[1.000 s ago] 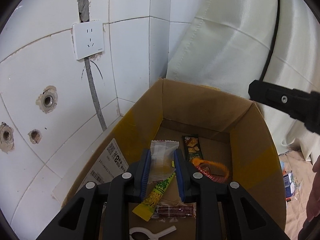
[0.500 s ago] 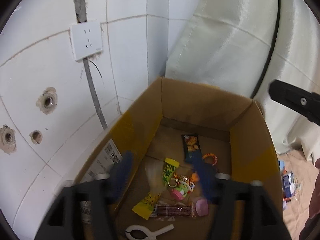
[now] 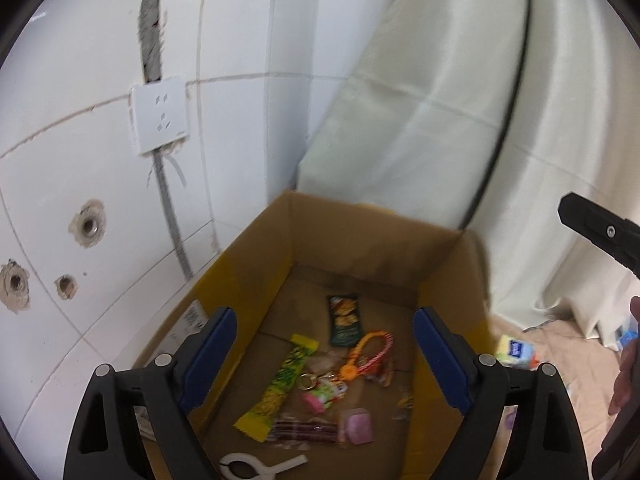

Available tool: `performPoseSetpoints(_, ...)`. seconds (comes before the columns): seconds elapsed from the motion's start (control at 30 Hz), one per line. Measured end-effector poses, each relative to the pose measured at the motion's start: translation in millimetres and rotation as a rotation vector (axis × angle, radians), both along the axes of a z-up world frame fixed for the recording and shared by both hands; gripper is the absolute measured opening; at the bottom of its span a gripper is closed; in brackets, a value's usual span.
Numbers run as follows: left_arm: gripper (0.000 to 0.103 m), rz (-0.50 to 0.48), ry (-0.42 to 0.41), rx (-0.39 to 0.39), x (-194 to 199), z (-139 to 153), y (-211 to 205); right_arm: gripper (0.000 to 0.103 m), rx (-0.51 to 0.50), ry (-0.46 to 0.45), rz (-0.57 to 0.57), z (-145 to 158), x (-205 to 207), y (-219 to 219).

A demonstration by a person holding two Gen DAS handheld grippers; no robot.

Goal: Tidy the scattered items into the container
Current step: 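Move both grippers back to the pile toward the white tissue pack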

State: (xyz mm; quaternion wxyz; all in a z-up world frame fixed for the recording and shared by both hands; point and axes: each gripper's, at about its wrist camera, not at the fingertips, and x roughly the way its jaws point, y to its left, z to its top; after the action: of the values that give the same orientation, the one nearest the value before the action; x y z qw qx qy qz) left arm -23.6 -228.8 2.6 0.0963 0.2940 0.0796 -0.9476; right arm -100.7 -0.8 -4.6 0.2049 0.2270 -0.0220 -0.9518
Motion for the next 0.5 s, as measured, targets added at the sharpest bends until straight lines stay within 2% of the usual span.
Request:
performPoseSetpoints(0.17, 0.091, -0.122, 0.08, 0.041, 5, 20, 40, 0.103, -0.015, 0.065, -0.108, 18, 16, 56)
performPoseSetpoints(0.37, 0.091, -0.172, 0.071, -0.011, -6, 24, 102, 0.103, 0.048, 0.059, -0.241, 18, 26, 116)
performPoseSetpoints(0.5, 0.091, -0.239, 0.066, -0.002, -13, 18, 148, 0.103, 0.103, 0.064, -0.275, 6, 34, 150)
